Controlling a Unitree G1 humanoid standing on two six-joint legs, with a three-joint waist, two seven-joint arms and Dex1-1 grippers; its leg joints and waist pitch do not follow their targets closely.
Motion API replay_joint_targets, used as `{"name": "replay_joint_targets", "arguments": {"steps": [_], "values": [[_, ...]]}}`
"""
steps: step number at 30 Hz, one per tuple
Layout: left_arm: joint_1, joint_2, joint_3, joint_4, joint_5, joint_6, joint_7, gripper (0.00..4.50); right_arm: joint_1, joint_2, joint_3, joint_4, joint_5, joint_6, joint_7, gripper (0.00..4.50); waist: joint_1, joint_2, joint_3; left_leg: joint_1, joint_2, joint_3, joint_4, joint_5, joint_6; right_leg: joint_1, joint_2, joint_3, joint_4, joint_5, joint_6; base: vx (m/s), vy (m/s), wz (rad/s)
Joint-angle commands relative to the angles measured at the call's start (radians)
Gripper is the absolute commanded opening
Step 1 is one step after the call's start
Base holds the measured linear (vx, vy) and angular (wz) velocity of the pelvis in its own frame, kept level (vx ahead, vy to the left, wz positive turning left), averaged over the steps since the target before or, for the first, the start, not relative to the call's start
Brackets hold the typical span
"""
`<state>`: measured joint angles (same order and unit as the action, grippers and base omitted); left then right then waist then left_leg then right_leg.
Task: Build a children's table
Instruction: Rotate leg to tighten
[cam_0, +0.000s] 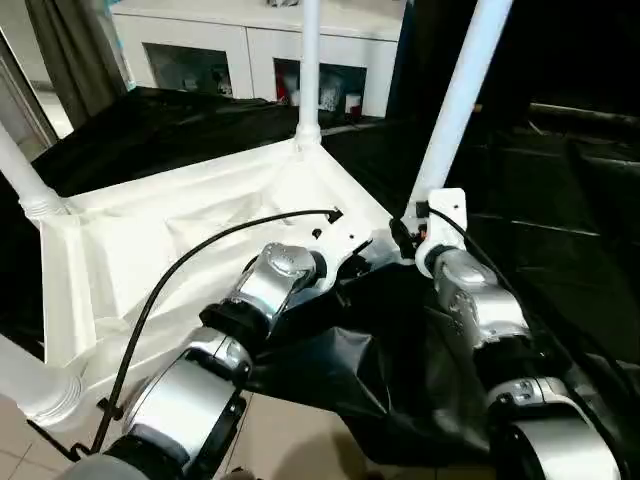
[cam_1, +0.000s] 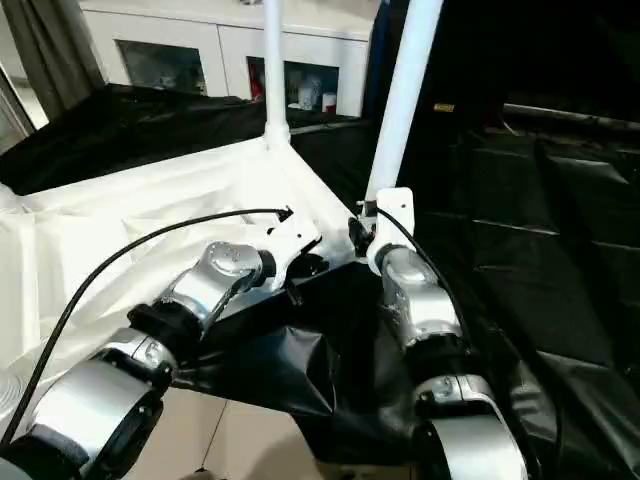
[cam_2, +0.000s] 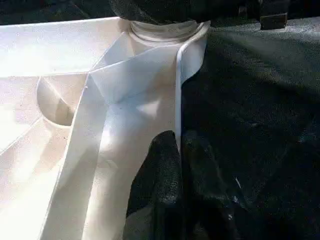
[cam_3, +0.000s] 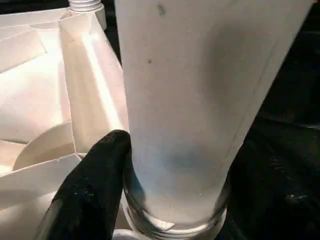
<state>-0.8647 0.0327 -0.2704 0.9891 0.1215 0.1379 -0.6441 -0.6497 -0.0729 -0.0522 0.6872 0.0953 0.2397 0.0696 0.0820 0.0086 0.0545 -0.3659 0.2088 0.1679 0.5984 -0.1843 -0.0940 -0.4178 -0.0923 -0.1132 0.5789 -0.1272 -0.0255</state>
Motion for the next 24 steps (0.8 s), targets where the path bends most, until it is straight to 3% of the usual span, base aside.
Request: {"name": "replay_joint_targets", "arguments": {"steps": [1,7,11,12,14,18,19,24], "values": [[-0.056,-0.003,0.031,-0.017,-0.004,-0.038,0.065,0.00,0.003,0.075,0.019,0.048,0.035,0.015,0.032,2.98,0.002,0.000,-0.083,0.004,0.007,0.002,-0.067,-0.182,0.057,0.071,-0.054,0.042,-0.061,-0.267,-0.181,0.000,0.000,0.00],[-0.054,0.005,0.036,0.001,-0.012,-0.079,0.030,0.00,-0.014,0.067,0.009,0.064,0.036,-0.044,0.069,3.70,-0.005,-0.004,-0.080,0.004,0.007,0.002,-0.070,-0.201,0.061,0.072,-0.055,0.040,-0.070,-0.331,-0.159,0.000,0.000,0.00],[-0.033,0.029,0.025,-0.018,-0.019,-0.125,-0.057,0.00,0.022,0.006,0.032,-0.046,0.048,-0.046,0.191,4.04,-0.009,-0.006,-0.081,0.004,0.007,0.003,-0.068,-0.186,0.076,0.072,-0.053,0.042,-0.066,-0.298,-0.173,0.000,0.000,0.00],[-0.027,0.035,0.023,-0.023,-0.022,-0.136,-0.077,0.00,0.033,-0.012,0.041,-0.075,0.043,-0.040,0.227,4.11,-0.007,-0.008,-0.082,0.003,0.009,0.005,-0.066,-0.166,0.094,0.071,-0.052,0.045,-0.060,-0.251,-0.185,0.000,0.000,0.00],[-0.020,0.041,0.020,-0.029,-0.024,-0.147,-0.097,0.00,0.045,-0.030,0.050,-0.101,0.039,-0.033,0.262,4.30,-0.007,-0.011,-0.085,-0.003,0.007,0.004,-0.065,-0.139,0.103,0.078,-0.054,0.043,-0.057,-0.240,-0.188,0.000,0.000,0.00],[0.021,0.083,0.004,-0.079,-0.042,-0.202,-0.219,0.00,0.131,-0.185,0.122,-0.279,0.035,0.024,0.463,4.47,0.004,-0.014,-0.082,0.001,0.011,0.006,-0.063,-0.130,0.125,0.074,-0.053,0.045,-0.057,-0.235,-0.189,0.000,0.000,0.00],[0.021,0.083,0.004,-0.079,-0.042,-0.202,-0.219,0.00,0.131,-0.185,0.122,-0.279,0.035,0.024,0.463,4.47,0.007,-0.015,-0.082,0.001,0.011,0.006,-0.062,-0.130,0.125,0.076,-0.053,0.045,-0.057,-0.238,-0.186,0.000,0.000,0.00],[0.082,0.135,-0.025,-0.176,-0.076,-0.232,-0.410,0.00,0.199,-0.341,0.146,-0.411,0.049,0.075,0.643,4.47,0.025,-0.012,-0.075,0.010,0.020,0.008,-0.067,-0.184,0.104,0.066,-0.055,0.050,-0.067,-0.326,-0.167,0.000,0.000,0.00]]}}
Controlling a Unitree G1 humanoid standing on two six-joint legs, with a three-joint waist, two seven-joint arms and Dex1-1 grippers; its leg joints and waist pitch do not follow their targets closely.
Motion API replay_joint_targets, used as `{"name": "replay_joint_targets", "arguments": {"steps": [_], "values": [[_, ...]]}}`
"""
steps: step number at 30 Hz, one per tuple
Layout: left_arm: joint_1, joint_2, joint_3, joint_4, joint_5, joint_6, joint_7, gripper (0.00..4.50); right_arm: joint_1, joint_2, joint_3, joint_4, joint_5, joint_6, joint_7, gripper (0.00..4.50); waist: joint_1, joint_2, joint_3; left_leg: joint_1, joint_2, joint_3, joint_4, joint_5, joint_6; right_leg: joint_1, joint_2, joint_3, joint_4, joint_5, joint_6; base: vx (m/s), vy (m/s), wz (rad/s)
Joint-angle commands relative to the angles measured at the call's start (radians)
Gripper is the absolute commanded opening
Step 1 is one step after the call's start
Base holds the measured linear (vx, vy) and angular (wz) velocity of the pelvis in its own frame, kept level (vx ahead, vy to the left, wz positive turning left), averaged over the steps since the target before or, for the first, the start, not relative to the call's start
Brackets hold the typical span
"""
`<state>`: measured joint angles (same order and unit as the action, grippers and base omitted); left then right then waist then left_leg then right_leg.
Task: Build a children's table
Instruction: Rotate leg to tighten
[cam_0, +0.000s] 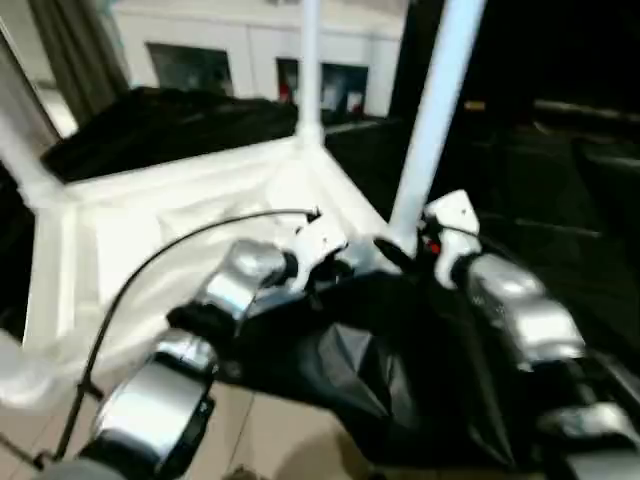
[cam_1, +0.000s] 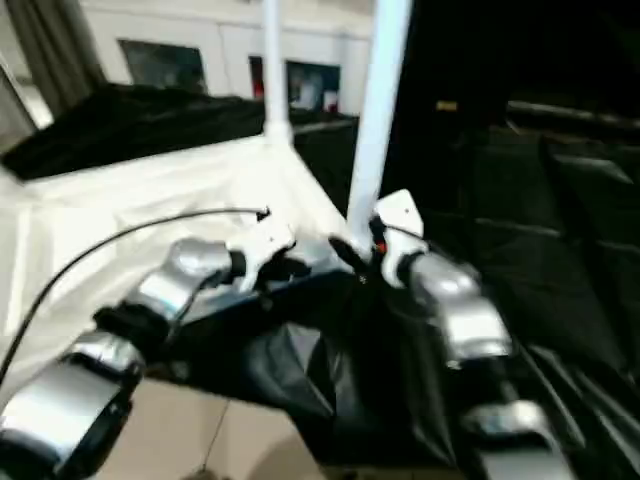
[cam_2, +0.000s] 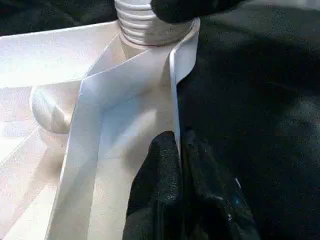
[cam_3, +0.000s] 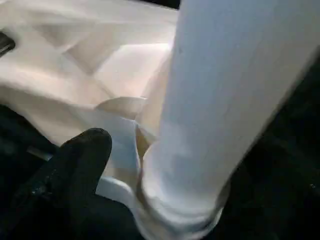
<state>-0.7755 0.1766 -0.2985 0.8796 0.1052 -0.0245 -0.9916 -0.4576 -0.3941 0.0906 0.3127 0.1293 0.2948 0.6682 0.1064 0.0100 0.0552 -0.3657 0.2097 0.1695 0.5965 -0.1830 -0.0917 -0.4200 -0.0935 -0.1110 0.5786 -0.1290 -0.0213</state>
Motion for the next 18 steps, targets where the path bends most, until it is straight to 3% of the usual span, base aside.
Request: {"name": "replay_joint_targets", "arguments": {"steps": [1,3,5,12,18], "values": [[0.005,0.001,-0.002,-0.085,-0.066,-0.070,-0.091,0.00,0.019,-0.043,0.006,-0.060,0.021,0.029,0.072,4.47,0.001,-0.013,-0.076,0.010,0.018,0.007,-0.066,-0.190,0.098,0.066,-0.054,0.048,-0.066,-0.333,-0.171,0.000,0.000,0.00],[0.026,0.016,-0.007,-0.126,-0.081,-0.062,-0.137,0.00,0.046,-0.087,0.013,-0.108,0.038,0.049,0.129,4.47,0.008,-0.013,-0.076,0.016,0.019,0.007,-0.067,-0.212,0.084,0.065,-0.053,0.047,-0.069,-0.354,-0.163,0.000,0.000,0.00],[0.038,0.028,-0.012,-0.150,-0.086,-0.059,-0.157,0.00,0.065,-0.114,0.021,-0.135,0.048,0.061,0.164,4.47,0.010,-0.013,-0.074,0.011,0.021,0.004,-0.070,-0.213,0.082,0.067,-0.055,0.048,-0.068,-0.357,-0.160,0.000,0.000,0.00],[0.068,0.068,-0.001,-0.196,-0.084,-0.046,-0.187,0.00,0.140,-0.188,0.050,-0.225,0.073,0.105,0.271,4.47,0.010,-0.020,-0.072,0.005,0.013,0.002,-0.068,-0.223,0.073,0.064,-0.056,0.040,-0.086,-0.485,-0.088,0.000,0.000,0.00],[0.090,0.084,0.001,-0.246,-0.089,-0.019,-0.206,0.00,0.137,-0.184,0.031,-0.238,0.098,0.136,0.267,4.17,0.007,-0.017,-0.072,0.005,0.014,0.001,-0.069,-0.218,0.068,0.060,-0.055,0.039,-0.086,-0.483,-0.084,0.000,0.000,0.00]]}}
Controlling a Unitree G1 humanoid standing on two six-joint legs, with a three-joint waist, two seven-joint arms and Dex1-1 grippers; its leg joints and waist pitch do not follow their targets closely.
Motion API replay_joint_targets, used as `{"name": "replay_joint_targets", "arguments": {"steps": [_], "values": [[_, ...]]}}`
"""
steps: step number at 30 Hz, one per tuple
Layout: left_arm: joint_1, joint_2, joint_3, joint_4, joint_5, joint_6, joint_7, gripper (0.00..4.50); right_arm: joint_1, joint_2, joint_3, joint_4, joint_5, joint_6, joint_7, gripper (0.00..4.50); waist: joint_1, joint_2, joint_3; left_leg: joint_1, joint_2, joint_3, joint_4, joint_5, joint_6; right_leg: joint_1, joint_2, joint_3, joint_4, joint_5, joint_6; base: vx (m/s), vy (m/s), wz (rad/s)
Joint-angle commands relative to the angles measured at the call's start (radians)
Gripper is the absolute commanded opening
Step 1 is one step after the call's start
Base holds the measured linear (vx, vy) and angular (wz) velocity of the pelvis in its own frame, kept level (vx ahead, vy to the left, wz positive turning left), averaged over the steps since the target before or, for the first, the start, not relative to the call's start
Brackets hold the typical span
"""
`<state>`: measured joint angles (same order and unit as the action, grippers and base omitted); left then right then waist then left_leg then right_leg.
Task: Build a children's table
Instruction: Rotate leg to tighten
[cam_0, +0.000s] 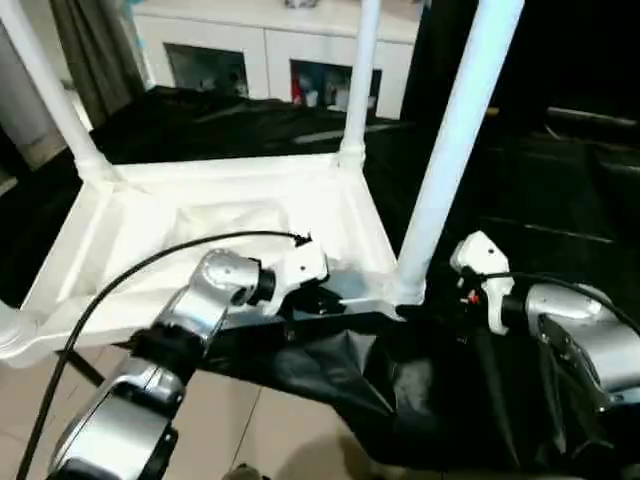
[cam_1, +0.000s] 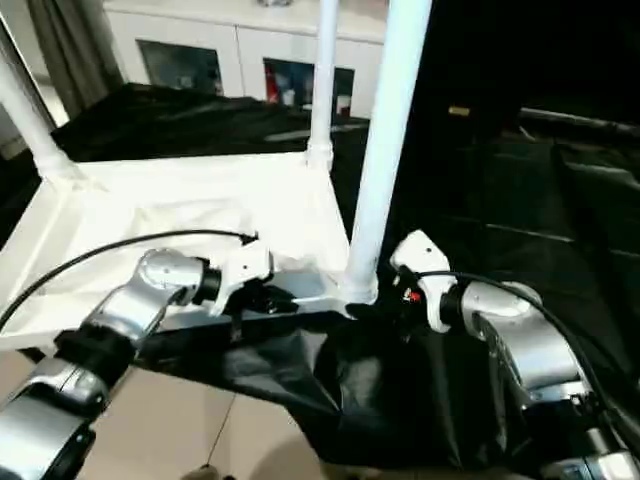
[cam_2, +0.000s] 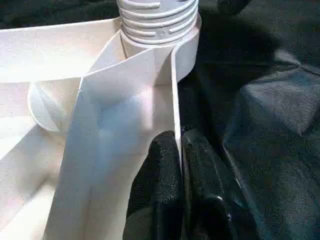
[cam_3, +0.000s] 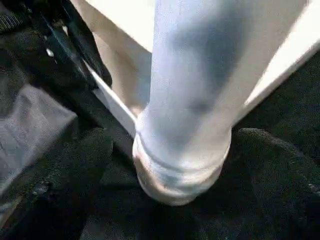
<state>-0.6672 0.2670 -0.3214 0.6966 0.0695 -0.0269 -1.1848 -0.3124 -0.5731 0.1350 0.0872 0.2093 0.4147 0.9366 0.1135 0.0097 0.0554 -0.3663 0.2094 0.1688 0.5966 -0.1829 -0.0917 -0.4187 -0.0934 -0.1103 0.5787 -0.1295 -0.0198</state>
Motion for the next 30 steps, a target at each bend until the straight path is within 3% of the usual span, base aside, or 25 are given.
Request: {"name": "replay_joint_targets", "arguments": {"steps": [1,8,16,26,30], "values": [[-0.018,-0.007,0.024,-0.064,-0.054,-0.016,-0.013,0.00,-0.009,-0.004,-0.016,-0.012,0.019,0.017,-0.002,4.02,0.000,-0.016,-0.073,0.007,0.014,0.002,-0.069,-0.219,0.069,0.058,-0.055,0.038,-0.087,-0.481,-0.087,0.000,0.000,0.00],[-0.012,-0.008,0.021,-0.080,-0.055,-0.006,-0.018,0.00,-0.004,0.005,-0.022,-0.010,0.027,0.015,0.008,3.50,0.002,-0.015,-0.076,0.004,0.017,0.002,-0.068,-0.196,0.071,0.062,-0.054,0.041,-0.075,-0.402,-0.116,0.000,0.000,0.00],[-0.003,-0.010,0.017,-0.097,-0.050,0.006,-0.025,0.00,-0.009,0.034,-0.006,0.018,0.027,0.007,-0.009,2.79,0.000,-0.014,-0.076,0.004,0.016,0.002,-0.069,-0.204,0.067,0.064,-0.054,0.042,-0.074,-0.398,-0.124,0.000,0.000,0.00],[0.014,-0.006,0.013,-0.119,-0.051,0.018,-0.032,0.00,0.001,0.051,0.005,0.022,0.019,0.000,-0.019,2.58,-0.002,-0.014,-0.075,0.004,0.016,0.002,-0.069,-0.199,0.067,0.063,-0.054,0.042,-0.074,-0.405,-0.118,0.000,0.000,0.00],[0.018,-0.004,0.012,-0.128,-0.051,0.023,-0.031,0.00,-0.005,0.063,-0.006,0.030,0.032,0.014,-0.023,3.06,-0.002,-0.013,-0.076,0.006,0.017,0.002,-0.069,-0.202,0.064,0.062,-0.054,0.042,-0.075,-0.405,-0.121,0.000,0.000,0.00]]}}
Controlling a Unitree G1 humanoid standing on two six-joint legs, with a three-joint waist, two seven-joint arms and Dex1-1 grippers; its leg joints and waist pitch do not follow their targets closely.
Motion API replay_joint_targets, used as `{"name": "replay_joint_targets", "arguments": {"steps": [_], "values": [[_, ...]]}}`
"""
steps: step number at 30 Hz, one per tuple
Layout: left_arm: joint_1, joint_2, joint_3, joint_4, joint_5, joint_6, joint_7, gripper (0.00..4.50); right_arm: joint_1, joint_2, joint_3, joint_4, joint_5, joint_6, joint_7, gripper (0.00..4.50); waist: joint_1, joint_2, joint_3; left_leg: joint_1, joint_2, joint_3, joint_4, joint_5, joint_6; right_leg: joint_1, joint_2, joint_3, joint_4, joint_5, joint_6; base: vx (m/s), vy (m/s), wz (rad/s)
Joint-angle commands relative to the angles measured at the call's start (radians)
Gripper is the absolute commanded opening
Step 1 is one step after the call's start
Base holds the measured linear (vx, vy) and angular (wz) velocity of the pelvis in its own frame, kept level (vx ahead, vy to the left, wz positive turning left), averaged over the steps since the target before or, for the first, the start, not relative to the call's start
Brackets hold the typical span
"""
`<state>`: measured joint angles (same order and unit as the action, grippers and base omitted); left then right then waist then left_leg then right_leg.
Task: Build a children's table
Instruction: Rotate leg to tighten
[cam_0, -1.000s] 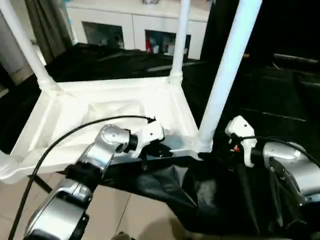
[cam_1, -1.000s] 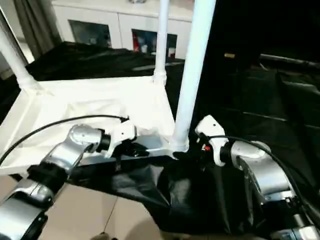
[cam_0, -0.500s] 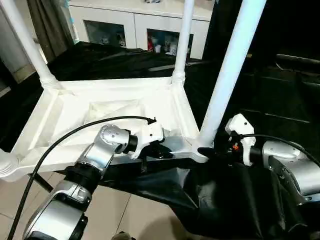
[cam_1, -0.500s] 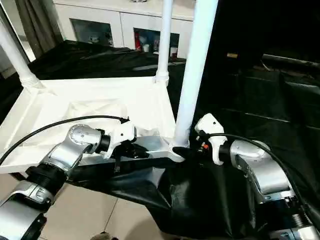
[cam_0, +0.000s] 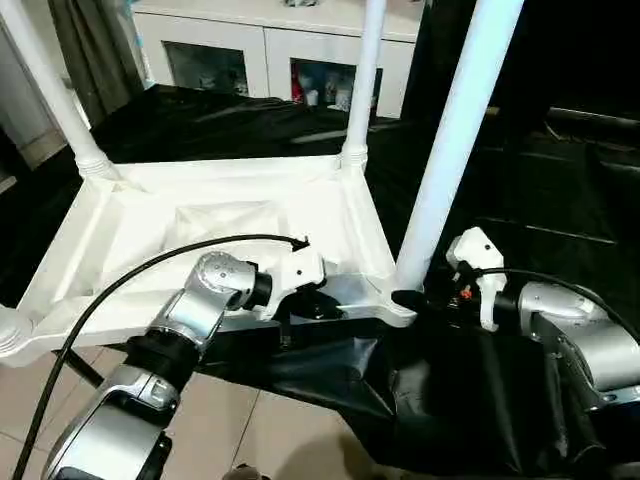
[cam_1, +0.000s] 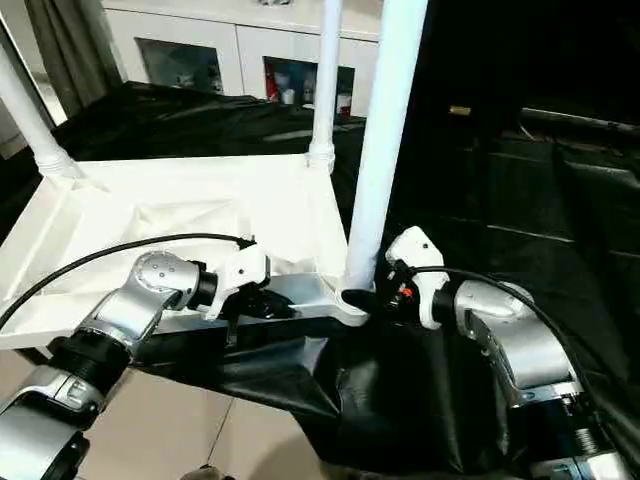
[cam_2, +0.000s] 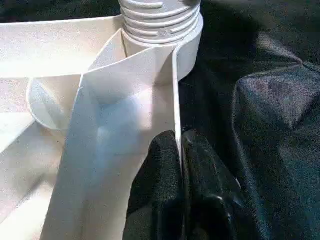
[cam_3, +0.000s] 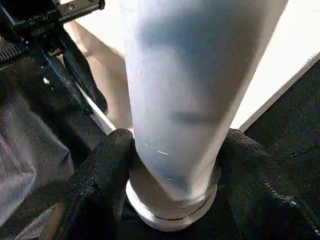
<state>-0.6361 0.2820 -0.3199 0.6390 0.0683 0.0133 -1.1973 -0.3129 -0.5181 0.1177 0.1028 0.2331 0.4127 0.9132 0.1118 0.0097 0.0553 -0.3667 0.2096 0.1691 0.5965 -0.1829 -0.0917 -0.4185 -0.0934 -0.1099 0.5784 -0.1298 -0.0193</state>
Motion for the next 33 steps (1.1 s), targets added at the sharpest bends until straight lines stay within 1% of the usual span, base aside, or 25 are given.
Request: {"name": "replay_joint_targets", "arguments": {"steps": [1,3,6,7,8,11,12,14,17,19,22,24,25,26,27,28,29,33], "values": [[-0.013,-0.019,0.011,-0.071,-0.049,-0.016,-0.018,0.00,-0.006,0.007,0.015,0.016,0.000,0.009,-0.002,3.11,-0.001,-0.013,-0.076,0.007,0.017,0.002,-0.069,-0.202,0.064,0.062,-0.054,0.042,-0.074,-0.403,-0.123,0.000,0.000,0.00],[-0.014,-0.020,0.010,-0.071,-0.049,-0.015,-0.018,0.00,-0.007,0.007,0.021,0.022,-0.018,-0.011,-0.013,3.28,0.000,-0.012,-0.076,0.007,0.017,0.002,-0.069,-0.196,0.063,0.061,-0.054,0.043,-0.072,-0.388,-0.126,0.000,0.000,0.00],[-0.012,-0.019,0.008,-0.073,-0.048,-0.014,-0.019,0.00,-0.006,0.009,0.022,0.026,-0.021,-0.018,-0.014,3.28,0.001,-0.009,-0.077,0.006,0.017,0.002,-0.068,-0.196,0.063,0.063,-0.055,0.044,-0.070,-0.370,-0.137,0.000,0.000,0.00],[-0.012,-0.019,0.008,-0.073,-0.047,-0.015,-0.019,0.00,-0.004,0.010,0.022,0.025,-0.020,-0.019,-0.014,3.28,0.002,-0.010,-0.078,0.006,0.017,0.002,-0.068,-0.194,0.064,0.064,-0.054,0.044,-0.069,-0.363,-0.139,0.000,0.000,0.00],[-0.013,-0.018,0.008,-0.072,-0.047,-0.015,-0.019,0.00,-0.004,0.012,0.021,0.026,-0.021,-0.019,-0.014,3.28,0.002,-0.008,-0.078,0.004,0.018,0.001,-0.069,-0.188,0.065,0.065,-0.054,0.044,-0.066,-0.346,-0.142,0.000,0.000,0.00],[-0.016,-0.017,0.007,-0.070,-0.045,-0.014,-0.021,0.00,-0.004,0.016,0.022,0.031,-0.025,-0.023,-0.015,3.28,0.002,-0.008,-0.078,0.005,0.018,0.001,-0.068,-0.192,0.064,0.065,-0.054,0.044,-0.066,-0.340,-0.148,0.000,0.000,0.00],[-0.017,-0.017,0.008,-0.069,-0.045,-0.014,-0.022,0.00,-0.004,0.018,0.024,0.036,-0.025,-0.022,-0.017,3.28,0.002,-0.007,-0.077,0.006,0.018,0.001,-0.069,-0.198,0.063,0.065,-0.054,0.044,-0.067,-0.344,-0.149,0.000,0.000,0.00],[-0.018,-0.017,0.008,-0.070,-0.044,-0.014,-0.023,0.00,-0.004,0.024,0.022,0.043,-0.018,-0.014,-0.018,3.59,0.002,-0.008,-0.078,0.006,0.017,0.002,-0.068,-0.202,0.062,0.065,-0.054,0.044,-0.068,-0.350,-0.147,0.000,0.000,0.00],[-0.016,-0.016,0.007,-0.075,-0.044,-0.012,-0.024,0.00,-0.004,0.031,0.020,0.046,-0.011,-0.012,-0.019,3.68,0.002,-0.006,-0.078,0.007,0.018,0.001,-0.069,-0.205,0.061,0.064,-0.054,0.044,-0.068,-0.352,-0.149,0.000,0.000,0.00],[-0.015,-0.016,0.007,-0.076,-0.044,-0.012,-0.025,0.00,-0.004,0.031,0.023,0.047,-0.022,-0.022,-0.026,4.00,0.002,-0.006,-0.078,0.007,0.018,0.001,-0.069,-0.202,0.060,0.065,-0.054,0.044,-0.067,-0.346,-0.150,0.000,0.000,0.00],[-0.015,-0.016,0.005,-0.074,-0.043,-0.013,-0.026,0.00,-0.011,0.041,0.017,0.063,-0.032,-0.045,-0.046,4.00,0.001,-0.008,-0.078,0.007,0.019,0.001,-0.069,-0.199,0.058,0.065,-0.055,0.045,-0.065,-0.339,-0.152,0.000,0.000,0.00],[-0.015,-0.016,0.006,-0.074,-0.043,-0.013,-0.026,0.00,-0.013,0.051,0.006,0.069,-0.018,-0.042,-0.045,4.00,0.001,-0.008,-0.078,0.006,0.017,0.002,-0.069,-0.200,0.059,0.066,-0.054,0.044,-0.066,-0.343,-0.154,0.000,0.000,0.00],[-0.016,-0.015,0.006,-0.074,-0.043,-0.013,-0.026,0.00,-0.018,0.058,-0.004,0.074,-0.012,-0.045,-0.050,3.87,0.001,-0.011,-0.078,0.005,0.017,0.002,-0.068,-0.198,0.060,0.066,-0.054,0.045,-0.066,-0.343,-0.152,0.000,0.000,0.00],[-0.016,-0.015,0.006,-0.074,-0.043,-0.013,-0.026,0.00,-0.018,0.059,-0.005,0.075,-0.012,-0.046,-0.050,3.87,0.001,-0.009,-0.078,0.006,0.018,0.002,-0.069,-0.197,0.061,0.065,-0.055,0.045,-0.066,-0.344,-0.152,0.000,0.000,0.00],[-0.014,-0.014,0.006,-0.077,-0.043,-0.012,-0.027,0.00,-0.021,0.060,-0.006,0.079,-0.012,-0.046,-0.047,3.67,0.001,-0.011,-0.078,0.006,0.018,0.002,-0.068,-0.196,0.061,0.065,-0.055,0.045,-0.065,-0.345,-0.151,0.000,0.000,0.00],[-0.013,-0.014,0.006,-0.077,-0.043,-0.012,-0.027,0.00,-0.021,0.060,-0.006,0.080,-0.012,-0.046,-0.047,3.67,0.002,-0.010,-0.078,0.006,0.018,0.001,-0.069,-0.193,0.061,0.066,-0.055,0.045,-0.064,-0.342,-0.152,0.000,0.000,0.00],[-0.010,-0.013,0.006,-0.081,-0.043,-0.010,-0.028,0.00,-0.023,0.057,0.000,0.089,-0.018,-0.050,-0.046,3.64,0.001,-0.010,-0.077,0.006,0.019,0.002,-0.069,-0.194,0.061,0.065,-0.055,0.045,-0.065,-0.342,-0.152,0.000,0.000,0.00],[-0.007,-0.013,0.005,-0.085,-0.044,-0.008,-0.028,0.00,-0.023,0.058,0.002,0.100,-0.016,-0.052,-0.046,3.22,0.001,-0.011,-0.078,0.006,0.018,0.002,-0.068,-0.192,0.063,0.065,-0.055,0.045,-0.065,-0.346,-0.151,0.000,0.000,0.00]]}}
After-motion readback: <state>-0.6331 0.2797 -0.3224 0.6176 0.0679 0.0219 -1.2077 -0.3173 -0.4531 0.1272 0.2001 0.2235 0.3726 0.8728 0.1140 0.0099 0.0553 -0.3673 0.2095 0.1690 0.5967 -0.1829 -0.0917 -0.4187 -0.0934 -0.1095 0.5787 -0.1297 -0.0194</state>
